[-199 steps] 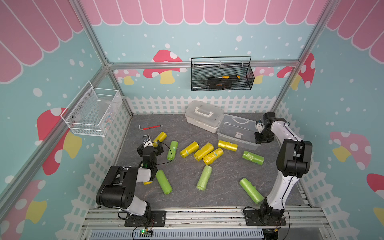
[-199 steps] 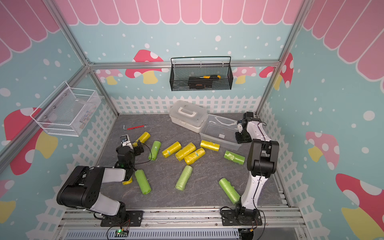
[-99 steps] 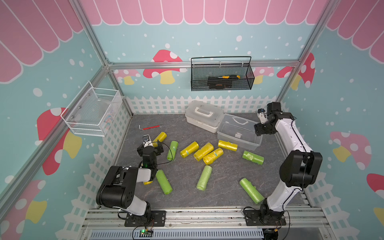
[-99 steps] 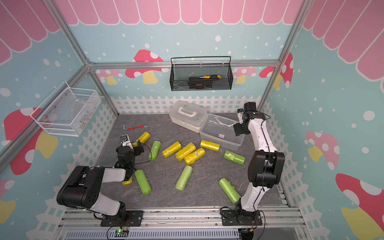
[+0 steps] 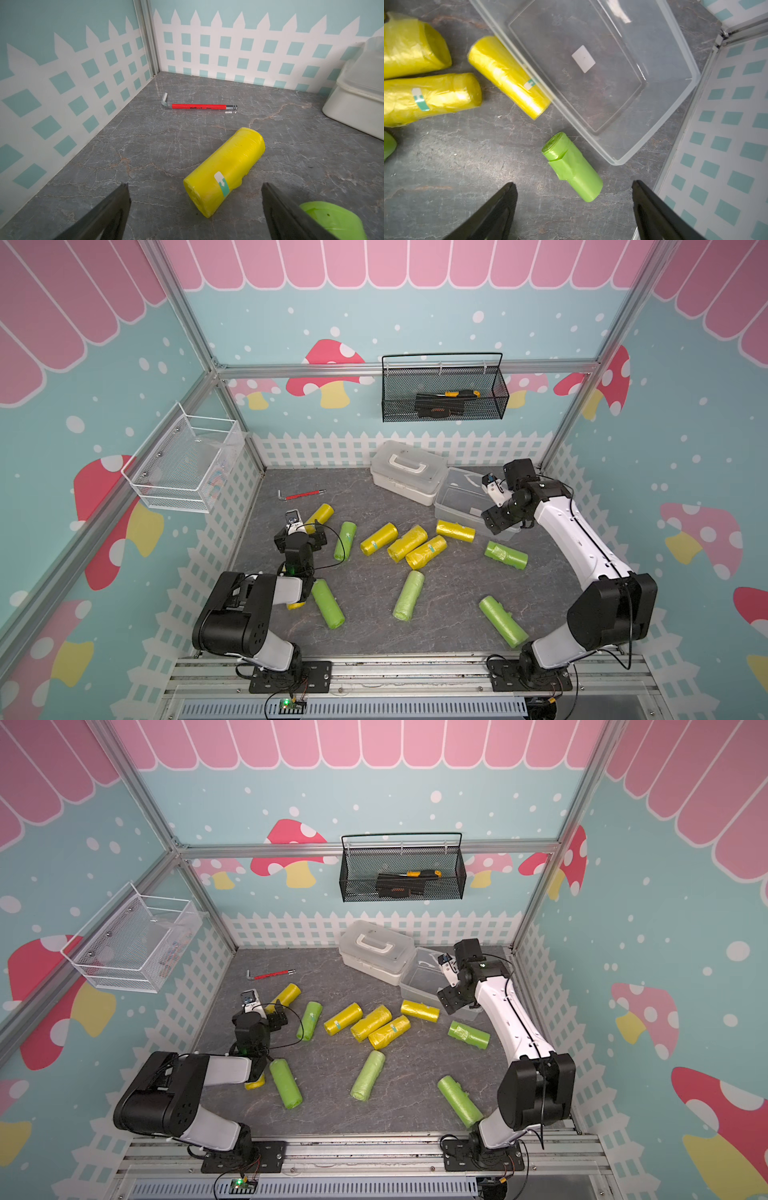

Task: Put the roll of trash bags into the storage box
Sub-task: Pick up the roll of trash bags from the center of the board.

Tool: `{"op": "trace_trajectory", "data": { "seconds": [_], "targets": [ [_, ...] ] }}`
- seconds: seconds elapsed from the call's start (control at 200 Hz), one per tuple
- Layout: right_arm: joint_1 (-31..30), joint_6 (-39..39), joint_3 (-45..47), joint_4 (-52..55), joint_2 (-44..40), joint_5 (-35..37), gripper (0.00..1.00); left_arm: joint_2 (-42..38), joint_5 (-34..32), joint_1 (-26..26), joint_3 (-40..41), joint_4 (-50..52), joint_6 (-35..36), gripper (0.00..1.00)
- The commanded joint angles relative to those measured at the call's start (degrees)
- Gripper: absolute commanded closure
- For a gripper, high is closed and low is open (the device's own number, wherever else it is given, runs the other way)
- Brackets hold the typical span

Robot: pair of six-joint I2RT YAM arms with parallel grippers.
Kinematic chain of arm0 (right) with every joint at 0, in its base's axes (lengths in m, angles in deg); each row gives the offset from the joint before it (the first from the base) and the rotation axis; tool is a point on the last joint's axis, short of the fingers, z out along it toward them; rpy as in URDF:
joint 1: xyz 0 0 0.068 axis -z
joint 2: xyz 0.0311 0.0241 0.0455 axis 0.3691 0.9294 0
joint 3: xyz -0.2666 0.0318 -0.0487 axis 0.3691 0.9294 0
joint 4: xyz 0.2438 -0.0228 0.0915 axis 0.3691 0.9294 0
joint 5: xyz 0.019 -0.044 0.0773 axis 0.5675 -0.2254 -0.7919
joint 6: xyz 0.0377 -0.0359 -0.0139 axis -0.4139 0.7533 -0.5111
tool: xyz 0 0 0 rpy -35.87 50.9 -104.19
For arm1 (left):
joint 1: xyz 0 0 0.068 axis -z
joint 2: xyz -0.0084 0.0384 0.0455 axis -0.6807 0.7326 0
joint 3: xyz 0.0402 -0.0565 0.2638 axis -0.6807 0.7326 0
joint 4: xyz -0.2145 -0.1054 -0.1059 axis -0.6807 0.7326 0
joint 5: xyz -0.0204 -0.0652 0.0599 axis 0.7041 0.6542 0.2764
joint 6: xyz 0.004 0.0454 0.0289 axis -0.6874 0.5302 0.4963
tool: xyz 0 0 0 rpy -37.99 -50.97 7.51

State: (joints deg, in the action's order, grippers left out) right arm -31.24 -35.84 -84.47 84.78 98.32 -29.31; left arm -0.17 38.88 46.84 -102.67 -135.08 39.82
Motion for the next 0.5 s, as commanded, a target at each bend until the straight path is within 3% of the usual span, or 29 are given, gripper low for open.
{"op": "trace_trajectory", "data": {
  "seconds": [0.0, 0.195, 0.495],
  "targets": [
    [-3.73, 2.78, 3.10, -1.46, -2.29, -4.10, 0.13, 0.19, -0.82, 0.26, -0.44, -1.00, 0.90, 0.01],
    [-7.89, 5.18, 7.07, -6.35, -0.26, -8.32, 0.15, 0.19, -0.81, 0.22, -0.41, -1.09, 0.89, 0.01],
    [-12.25, 8.15, 6.63, -12.36, 7.79, -4.66, 0.15, 0.19, -0.88, 0.23, -0.38, -1.04, 0.97, 0.01]
  ]
}}
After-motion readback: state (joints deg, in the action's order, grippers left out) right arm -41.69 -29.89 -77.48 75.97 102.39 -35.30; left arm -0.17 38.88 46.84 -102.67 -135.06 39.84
